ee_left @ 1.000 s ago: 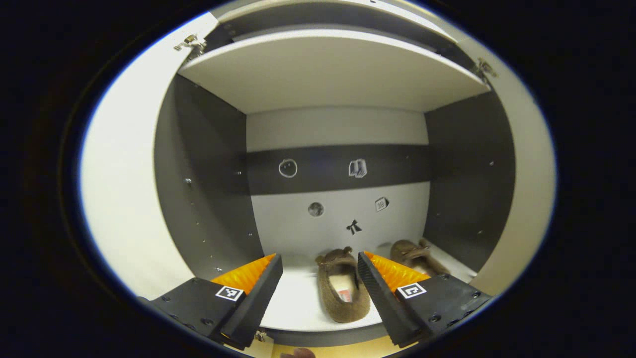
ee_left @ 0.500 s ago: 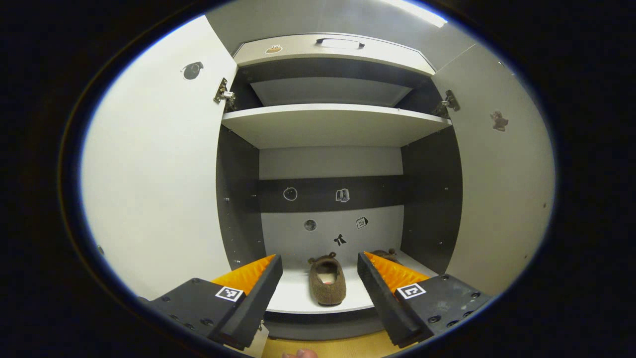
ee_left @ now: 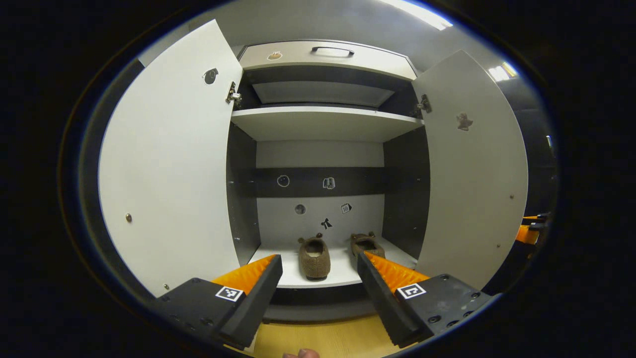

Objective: Grab one shoe with the right hand and put it into the shoe cabinet, grab the other shoe with the left hand and put it into the shoe cabinet; then close the right door with the right hand and the left door with the left hand.

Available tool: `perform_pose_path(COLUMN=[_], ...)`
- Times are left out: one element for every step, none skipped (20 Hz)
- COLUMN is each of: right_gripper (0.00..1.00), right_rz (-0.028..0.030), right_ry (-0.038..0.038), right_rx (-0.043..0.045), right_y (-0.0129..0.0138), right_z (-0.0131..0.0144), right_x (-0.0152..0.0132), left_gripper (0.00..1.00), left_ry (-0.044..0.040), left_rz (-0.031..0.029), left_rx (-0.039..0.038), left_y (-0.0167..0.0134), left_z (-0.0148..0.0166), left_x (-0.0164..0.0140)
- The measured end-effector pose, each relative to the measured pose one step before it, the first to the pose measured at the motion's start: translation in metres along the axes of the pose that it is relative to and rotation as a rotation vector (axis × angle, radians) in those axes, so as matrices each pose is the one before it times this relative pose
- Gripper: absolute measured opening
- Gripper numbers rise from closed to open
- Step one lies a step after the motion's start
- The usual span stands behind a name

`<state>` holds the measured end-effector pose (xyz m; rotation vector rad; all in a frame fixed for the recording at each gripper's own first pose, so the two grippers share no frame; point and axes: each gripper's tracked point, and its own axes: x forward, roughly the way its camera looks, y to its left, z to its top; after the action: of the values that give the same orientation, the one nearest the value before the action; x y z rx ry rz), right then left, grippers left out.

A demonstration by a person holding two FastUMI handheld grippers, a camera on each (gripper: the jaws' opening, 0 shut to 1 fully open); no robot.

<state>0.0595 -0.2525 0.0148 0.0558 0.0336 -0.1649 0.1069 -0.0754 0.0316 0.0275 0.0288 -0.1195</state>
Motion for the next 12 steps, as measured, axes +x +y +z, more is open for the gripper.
perform_pose_path(right_gripper=[0.97, 0.97, 0.97, 0.97, 0.97, 0.97, 0.97, 0.97, 0.97, 0.97, 0.97, 0.97], right_rz=[-0.00682, -0.00663, -0.00643, -0.00437, -0.00144, -0.00028, 0.00064, 0.0018, 0.00435, 0.00437, 0.00222, 0.00004], right_ry=[-0.00118, 0.00026, -0.00007, -0.00039, 0.00003, -0.00028, 0.00009, -0.0009, -0.00007, -0.00077, 0.00076, 0.00004], right_rx=[-0.00122, 0.00145, 0.00124, 0.00182, 0.00167, 0.0014, -0.00057, 0.00032, -0.00096, -0.00113, -0.00138, 0.00075], right_y=[0.00135, 0.0017, 0.00258, 0.00192, 0.00287, 0.00317, 0.00414, 0.00489, 0.00635, 0.00599, 0.00566, 0.00494], right_z=[0.00009, -0.00028, -0.00072, -0.00045, 0.0001, -0.00033, -0.00173, -0.00044, 0.0001, -0.00042, -0.00057, -0.00055], right_x=[0.00036, -0.00049, -0.00145, -0.00104, -0.00148, -0.00133, -0.00127, -0.0019, -0.00173, -0.00154, -0.00052, -0.00077], left_gripper=[0.96, 0.96, 0.96, 0.96, 0.96, 0.96, 0.96, 0.96, 0.96, 0.96, 0.96, 0.97], left_ry=[0.00414, 0.00247, 0.00052, 0.00042, 0.00379, 0.00125, 0.00279, 0.00124, 0.00066, 0.00228, 0.00135, -0.00147], left_rz=[-0.00383, -0.00298, -0.00396, -0.00478, -0.00663, -0.00424, -0.00055, 0.00005, 0.00027, 0.00012, -0.00059, 0.00012], left_rx=[0.00991, 0.00848, 0.00319, -0.00168, -0.00127, 0.002, 0.00512, 0.00449, 0.00211, -0.00053, -0.00204, -0.00222], left_y=[-0.0002, 0.00072, 0.00071, 0.00083, 0.00049, 0.00184, 0.00267, 0.00279, 0.00304, 0.003, 0.00271, 0.00376], left_z=[-0.00225, -0.00214, -0.00126, -0.0013, -0.00219, -0.00098, -0.00163, -0.00167, -0.00121, -0.00198, -0.00074, -0.0006], left_x=[-0.00359, -0.00299, -0.00325, -0.00235, -0.00365, -0.00229, -0.0029, -0.00317, -0.00298, -0.00268, -0.00268, -0.00226])
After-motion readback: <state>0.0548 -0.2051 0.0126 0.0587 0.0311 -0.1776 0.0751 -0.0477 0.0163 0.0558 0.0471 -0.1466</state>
